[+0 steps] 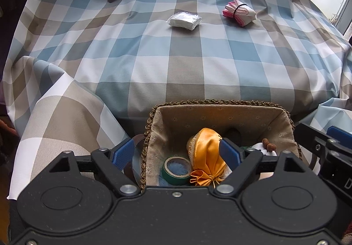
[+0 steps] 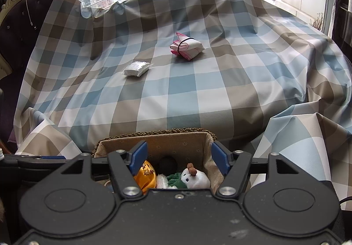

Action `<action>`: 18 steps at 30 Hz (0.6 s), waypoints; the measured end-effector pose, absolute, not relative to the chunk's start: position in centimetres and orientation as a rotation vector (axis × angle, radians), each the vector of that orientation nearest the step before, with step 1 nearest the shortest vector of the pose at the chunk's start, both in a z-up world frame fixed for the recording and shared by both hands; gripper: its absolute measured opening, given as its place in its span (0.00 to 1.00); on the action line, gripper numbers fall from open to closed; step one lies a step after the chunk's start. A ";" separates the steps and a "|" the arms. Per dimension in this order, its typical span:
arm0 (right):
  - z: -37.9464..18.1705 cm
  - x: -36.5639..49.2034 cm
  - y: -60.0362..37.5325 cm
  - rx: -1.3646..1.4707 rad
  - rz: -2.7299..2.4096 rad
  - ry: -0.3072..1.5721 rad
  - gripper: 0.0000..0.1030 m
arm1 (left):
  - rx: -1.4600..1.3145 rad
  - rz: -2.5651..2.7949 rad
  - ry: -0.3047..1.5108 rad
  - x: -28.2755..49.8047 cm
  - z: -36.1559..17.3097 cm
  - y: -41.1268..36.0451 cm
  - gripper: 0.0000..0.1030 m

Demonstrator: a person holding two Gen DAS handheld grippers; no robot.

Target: Organize soft objects

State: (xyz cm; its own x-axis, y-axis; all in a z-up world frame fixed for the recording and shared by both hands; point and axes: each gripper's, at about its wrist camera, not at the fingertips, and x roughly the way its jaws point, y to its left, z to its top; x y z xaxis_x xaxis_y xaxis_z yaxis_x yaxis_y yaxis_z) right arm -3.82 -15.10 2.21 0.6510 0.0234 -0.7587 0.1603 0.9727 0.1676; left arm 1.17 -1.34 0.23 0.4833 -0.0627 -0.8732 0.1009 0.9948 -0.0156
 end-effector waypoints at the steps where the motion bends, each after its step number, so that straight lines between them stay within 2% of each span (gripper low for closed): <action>1: 2.2 -3.8 -15.1 0.228 -0.079 0.860 0.62 | 0.039 -0.099 1.063 1.2 0.2 -1.3 0.78; 18: 2.2 -3.8 -15.1 0.229 -0.077 0.861 0.63 | 0.038 -0.096 1.068 1.3 0.1 -1.2 0.78</action>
